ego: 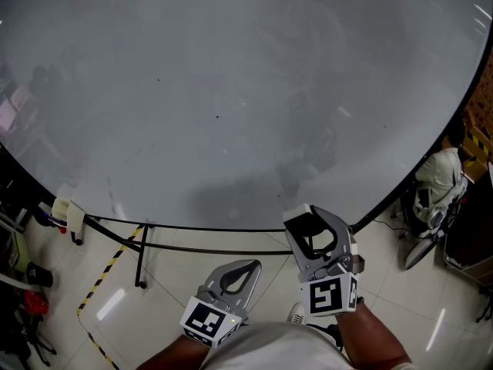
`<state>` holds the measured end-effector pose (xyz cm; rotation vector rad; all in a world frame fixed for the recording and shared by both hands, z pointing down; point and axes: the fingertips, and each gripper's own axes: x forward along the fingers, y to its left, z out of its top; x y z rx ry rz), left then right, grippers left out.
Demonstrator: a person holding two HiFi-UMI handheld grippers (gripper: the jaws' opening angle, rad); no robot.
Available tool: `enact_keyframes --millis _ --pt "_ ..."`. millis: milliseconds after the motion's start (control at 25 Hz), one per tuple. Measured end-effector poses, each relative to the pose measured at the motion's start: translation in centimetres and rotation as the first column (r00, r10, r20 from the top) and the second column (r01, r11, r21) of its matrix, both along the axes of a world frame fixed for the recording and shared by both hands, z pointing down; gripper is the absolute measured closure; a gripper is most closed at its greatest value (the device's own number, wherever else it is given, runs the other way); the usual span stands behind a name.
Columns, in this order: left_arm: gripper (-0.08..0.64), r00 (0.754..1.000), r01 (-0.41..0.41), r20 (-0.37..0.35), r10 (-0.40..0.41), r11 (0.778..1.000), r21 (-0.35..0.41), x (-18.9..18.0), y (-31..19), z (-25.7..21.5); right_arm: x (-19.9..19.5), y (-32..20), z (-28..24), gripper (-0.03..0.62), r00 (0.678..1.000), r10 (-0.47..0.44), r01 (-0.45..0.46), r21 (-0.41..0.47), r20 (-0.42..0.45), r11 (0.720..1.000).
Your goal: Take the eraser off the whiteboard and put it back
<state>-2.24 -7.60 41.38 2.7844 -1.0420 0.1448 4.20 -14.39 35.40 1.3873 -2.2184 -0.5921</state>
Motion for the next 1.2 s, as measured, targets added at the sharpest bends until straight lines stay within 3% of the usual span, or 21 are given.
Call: enact_keyframes --millis 1200 --pt "0.543 1.000 0.013 0.009 -0.013 1.000 0.009 -1.0 -0.8 0.5 -1.9 -5.5 -2.7 0.359 0.995 0.084 -0.081 0.051 -0.051 0.995"
